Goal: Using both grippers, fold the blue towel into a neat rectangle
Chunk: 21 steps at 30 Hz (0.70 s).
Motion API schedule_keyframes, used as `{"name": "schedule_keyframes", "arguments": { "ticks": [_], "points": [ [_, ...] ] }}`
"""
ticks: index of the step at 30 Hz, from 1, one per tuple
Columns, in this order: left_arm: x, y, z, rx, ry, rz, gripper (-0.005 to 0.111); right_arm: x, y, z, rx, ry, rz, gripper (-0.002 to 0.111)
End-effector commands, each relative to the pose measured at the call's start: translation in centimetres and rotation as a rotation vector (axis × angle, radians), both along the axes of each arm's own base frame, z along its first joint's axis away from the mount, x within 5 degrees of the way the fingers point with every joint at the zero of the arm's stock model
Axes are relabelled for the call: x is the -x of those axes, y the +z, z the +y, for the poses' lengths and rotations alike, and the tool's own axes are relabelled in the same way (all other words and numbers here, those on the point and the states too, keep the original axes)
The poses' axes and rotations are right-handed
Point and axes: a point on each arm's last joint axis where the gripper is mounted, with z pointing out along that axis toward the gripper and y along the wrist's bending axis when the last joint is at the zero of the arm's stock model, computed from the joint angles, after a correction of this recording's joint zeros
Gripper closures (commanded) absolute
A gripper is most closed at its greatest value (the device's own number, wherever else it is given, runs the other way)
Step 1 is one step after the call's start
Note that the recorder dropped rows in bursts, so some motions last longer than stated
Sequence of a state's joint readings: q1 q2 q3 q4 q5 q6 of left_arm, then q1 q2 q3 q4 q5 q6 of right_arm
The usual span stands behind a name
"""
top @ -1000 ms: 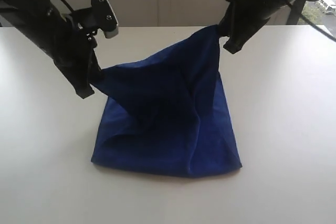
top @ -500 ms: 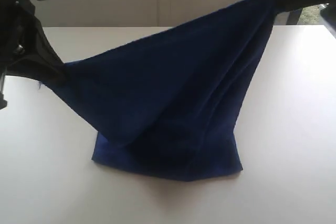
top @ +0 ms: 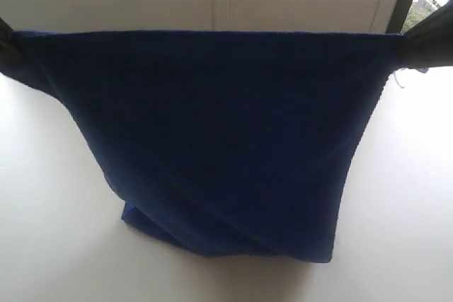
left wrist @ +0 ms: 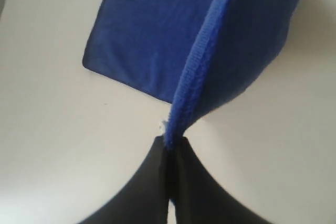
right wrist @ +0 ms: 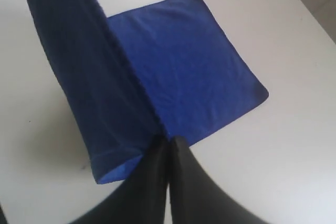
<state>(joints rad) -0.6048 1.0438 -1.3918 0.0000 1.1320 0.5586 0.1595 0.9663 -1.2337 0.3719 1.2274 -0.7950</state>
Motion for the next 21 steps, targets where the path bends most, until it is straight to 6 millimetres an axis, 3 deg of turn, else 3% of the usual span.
{"name": "schedule_keyframes", "arguments": {
  "ticks": [1, 5, 10, 15, 21],
  "points": [
    [0.9, 0.9, 0.7, -0.021, 0.026, 0.03, 0.107, 0.2, 0.1, 0.1, -0.015, 0.014, -0.012, 0.108],
    [1.1, 1.2, 0.6, 0.014, 0.043, 0.044, 0.107, 0.2, 0.1, 0.1, -0.015, 0.014, -0.012, 0.108],
    [2.6, 2.2, 0.1, 0.143, -0.028, 0.086, 0.107, 0.2, 0.1, 0.1, -0.008, 0.013, -0.014, 0.108],
    [2.6, 2.2, 0.1, 0.162, 0.009, 0.111, 0.107, 0.2, 0.1, 0.1, -0.006, 0.012, -0.014, 0.108],
    [1.4, -0.5, -0.3, 0.077, 0.037, 0.18, 0.107, 0.0, -0.2, -0.8, 0.084, -0.036, -0.023, 0.108]
  ]
}}
